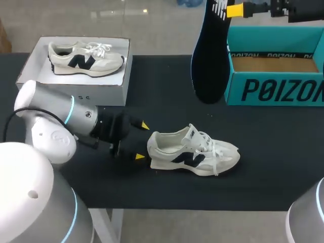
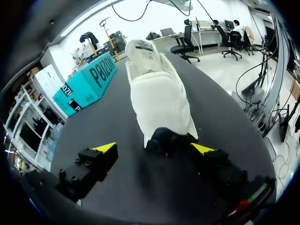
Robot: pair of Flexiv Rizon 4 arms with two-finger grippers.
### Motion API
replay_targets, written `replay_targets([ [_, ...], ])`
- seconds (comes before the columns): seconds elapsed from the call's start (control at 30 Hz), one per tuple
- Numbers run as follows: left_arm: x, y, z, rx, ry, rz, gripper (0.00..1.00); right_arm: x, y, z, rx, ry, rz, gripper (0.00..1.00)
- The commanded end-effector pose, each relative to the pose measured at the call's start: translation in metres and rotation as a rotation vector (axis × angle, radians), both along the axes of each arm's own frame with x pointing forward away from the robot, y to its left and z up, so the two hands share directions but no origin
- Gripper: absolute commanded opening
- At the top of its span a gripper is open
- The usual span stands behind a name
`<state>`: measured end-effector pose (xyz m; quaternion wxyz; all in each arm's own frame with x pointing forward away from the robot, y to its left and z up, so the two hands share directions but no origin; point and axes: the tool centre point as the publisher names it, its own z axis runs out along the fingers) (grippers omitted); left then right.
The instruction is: Take the shoe out of the shoebox, open the shoe tongue, remove and reinsert the insole, then place the shoe into the shoebox
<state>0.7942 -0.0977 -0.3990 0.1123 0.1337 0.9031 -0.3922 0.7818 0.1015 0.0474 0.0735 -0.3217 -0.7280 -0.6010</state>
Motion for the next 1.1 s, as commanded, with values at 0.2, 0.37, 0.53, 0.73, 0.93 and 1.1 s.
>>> replay_targets([
  [0.2,-0.010,0.010,0.055,0.471,-0.110,0.006,1.00,0.002,0.002,0.000,-0.003,0.002,0.000,0.00],
  [0.37,-0.020,0.015,0.068,0.559,-0.138,0.025,1.00,0.002,0.002,0.000,-0.003,0.002,0.000,0.00],
  [0.53,-0.030,0.021,0.077,0.593,-0.123,0.041,1.00,0.002,0.002,0.000,-0.003,0.002,0.000,0.00],
  [0.73,-0.033,0.026,0.080,0.598,-0.118,0.057,1.00,0.002,0.002,0.000,-0.003,0.002,0.000,0.00],
  [0.93,-0.029,0.025,0.079,0.551,-0.127,0.108,1.00,0.002,0.002,0.000,-0.003,0.002,0.000,0.00],
  [1.1,-0.029,0.025,0.079,0.551,-0.127,0.108,1.00,0.002,0.002,0.000,-0.003,0.002,0.000,0.00],
])
